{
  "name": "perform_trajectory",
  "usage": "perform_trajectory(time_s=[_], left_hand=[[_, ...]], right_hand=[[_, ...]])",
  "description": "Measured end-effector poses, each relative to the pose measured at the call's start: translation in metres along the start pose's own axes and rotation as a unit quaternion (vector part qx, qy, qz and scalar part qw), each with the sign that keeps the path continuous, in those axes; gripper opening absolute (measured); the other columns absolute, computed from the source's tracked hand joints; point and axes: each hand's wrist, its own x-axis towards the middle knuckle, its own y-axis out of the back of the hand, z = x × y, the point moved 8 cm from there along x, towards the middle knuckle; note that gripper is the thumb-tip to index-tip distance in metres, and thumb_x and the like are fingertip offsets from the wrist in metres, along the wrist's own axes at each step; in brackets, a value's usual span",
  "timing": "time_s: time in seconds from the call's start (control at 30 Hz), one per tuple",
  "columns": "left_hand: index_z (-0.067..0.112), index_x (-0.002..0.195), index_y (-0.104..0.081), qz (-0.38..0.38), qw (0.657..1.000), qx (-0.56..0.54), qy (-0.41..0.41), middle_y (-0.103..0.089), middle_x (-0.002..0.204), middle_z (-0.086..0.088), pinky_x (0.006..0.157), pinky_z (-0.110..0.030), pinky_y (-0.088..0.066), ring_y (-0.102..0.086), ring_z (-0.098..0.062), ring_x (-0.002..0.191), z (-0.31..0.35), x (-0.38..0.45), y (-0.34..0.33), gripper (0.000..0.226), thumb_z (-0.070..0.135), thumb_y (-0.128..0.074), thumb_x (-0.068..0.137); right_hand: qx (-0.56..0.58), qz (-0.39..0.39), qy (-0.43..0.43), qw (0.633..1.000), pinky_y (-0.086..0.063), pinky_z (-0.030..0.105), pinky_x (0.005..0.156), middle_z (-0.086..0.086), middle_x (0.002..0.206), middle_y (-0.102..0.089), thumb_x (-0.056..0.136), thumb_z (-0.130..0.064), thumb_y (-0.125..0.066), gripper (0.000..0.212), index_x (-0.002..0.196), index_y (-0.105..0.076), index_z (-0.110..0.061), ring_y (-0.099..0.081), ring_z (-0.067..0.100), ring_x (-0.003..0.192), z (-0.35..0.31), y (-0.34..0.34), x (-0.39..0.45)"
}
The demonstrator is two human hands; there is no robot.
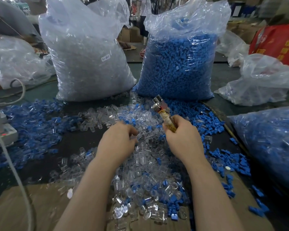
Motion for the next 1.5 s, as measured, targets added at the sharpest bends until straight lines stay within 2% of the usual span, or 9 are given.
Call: perform_trajectory(time_s=[0.1, 0.4, 0.57, 0.77, 0.93, 1.07, 1.2, 1.4, 1.5], left_hand=[[0.024, 0.115, -0.070, -0.012, 1.000, 0.021, 0.005, -0.063, 0.112, 0.001, 0.089, -0.034, -0.051, -0.061, -0.017, 0.100, -0.001, 0.000, -0.006, 0.026, 0.024, -0.065, 0.090], [0.027, 0.097, -0.071, -0.005, 1.000, 0.007, 0.021, -0.066, 0.097, 0.006, 0.075, -0.030, -0.053, -0.061, -0.012, 0.084, -0.002, -0.002, -0.008, 0.013, 0.020, -0.061, 0.091], [0.026, 0.095, -0.063, -0.033, 0.999, 0.024, -0.008, -0.054, 0.103, 0.007, 0.086, -0.030, -0.047, -0.053, -0.013, 0.096, 0.002, 0.000, -0.015, 0.004, 0.024, -0.062, 0.093], [0.032, 0.087, -0.063, 0.001, 0.992, -0.126, -0.001, -0.065, 0.077, 0.013, 0.062, -0.027, -0.049, -0.061, -0.004, 0.066, 0.007, -0.002, -0.003, 0.011, 0.023, -0.064, 0.093], [0.031, 0.087, -0.065, 0.007, 0.985, -0.167, -0.040, -0.068, 0.080, 0.012, 0.067, -0.028, -0.052, -0.063, -0.006, 0.072, 0.021, -0.001, 0.007, 0.014, 0.017, -0.065, 0.090], [0.034, 0.085, -0.066, -0.004, 0.979, -0.202, -0.039, -0.069, 0.077, 0.014, 0.055, -0.011, -0.044, -0.060, 0.000, 0.067, 0.022, -0.001, 0.006, 0.018, 0.016, -0.066, 0.089], [0.030, 0.081, -0.074, 0.007, 0.958, -0.287, 0.008, -0.070, 0.067, 0.011, 0.044, -0.013, -0.041, -0.054, 0.000, 0.048, 0.015, -0.003, 0.006, 0.015, 0.016, -0.070, 0.087], [0.024, 0.076, -0.078, 0.039, 0.900, -0.429, 0.071, -0.071, 0.066, 0.003, 0.050, -0.012, -0.045, -0.057, 0.001, 0.053, -0.001, -0.006, 0.008, 0.004, 0.025, -0.080, 0.080], [0.020, 0.079, -0.078, 0.036, 0.877, -0.469, 0.099, -0.074, 0.073, -0.002, 0.058, -0.018, -0.052, -0.059, -0.004, 0.058, -0.006, -0.006, 0.004, 0.004, 0.023, -0.081, 0.078]], right_hand=[[-0.001, -0.002, 0.005, 1.000, -0.040, 0.032, 0.051, -0.005, 0.066, -0.058, 0.093, -0.035, -0.055, 0.020, 0.078, -0.049, -0.025, -0.054, 0.017, 0.060, -0.002, -0.002, 0.000], [0.017, -0.016, 0.004, 1.000, -0.046, 0.034, 0.055, -0.006, 0.068, -0.060, 0.093, -0.037, -0.056, 0.018, 0.081, -0.053, -0.024, -0.056, 0.016, 0.062, -0.004, -0.003, 0.000], [0.032, -0.034, 0.008, 0.999, -0.041, 0.033, 0.054, -0.007, 0.064, -0.057, 0.092, -0.037, -0.058, 0.022, 0.074, -0.051, -0.027, -0.055, 0.014, 0.061, -0.007, -0.007, -0.002], [0.052, -0.059, 0.020, 0.997, -0.036, 0.027, 0.053, -0.011, 0.063, -0.056, 0.089, -0.034, -0.066, 0.027, 0.067, -0.049, -0.032, -0.055, 0.009, 0.062, -0.012, -0.012, -0.001], [0.067, -0.068, 0.051, 0.994, -0.033, 0.029, 0.049, -0.008, 0.059, -0.053, 0.086, -0.029, -0.069, 0.028, 0.066, -0.049, -0.030, -0.050, 0.010, 0.057, -0.021, -0.013, 0.000], [0.090, -0.069, 0.048, 0.992, -0.035, 0.027, 0.052, -0.009, 0.063, -0.054, 0.086, -0.027, -0.070, 0.028, 0.068, -0.049, -0.034, -0.050, 0.009, 0.058, -0.021, -0.013, 0.000], [0.104, -0.058, 0.044, 0.992, -0.036, 0.028, 0.053, -0.009, 0.063, -0.055, 0.086, -0.026, -0.070, 0.024, 0.071, -0.052, -0.029, -0.050, 0.010, 0.058, -0.019, -0.013, 0.001], [0.159, -0.027, 0.022, 0.987, -0.039, 0.027, 0.054, -0.022, 0.063, -0.058, 0.087, -0.039, -0.072, 0.024, 0.073, -0.056, -0.027, -0.049, 0.003, 0.054, -0.013, -0.010, 0.003], [0.172, -0.016, 0.020, 0.985, -0.042, 0.028, 0.055, -0.015, 0.062, -0.059, 0.086, -0.040, -0.072, 0.021, 0.077, -0.059, -0.025, -0.051, 0.004, 0.055, -0.012, -0.009, 0.002]])
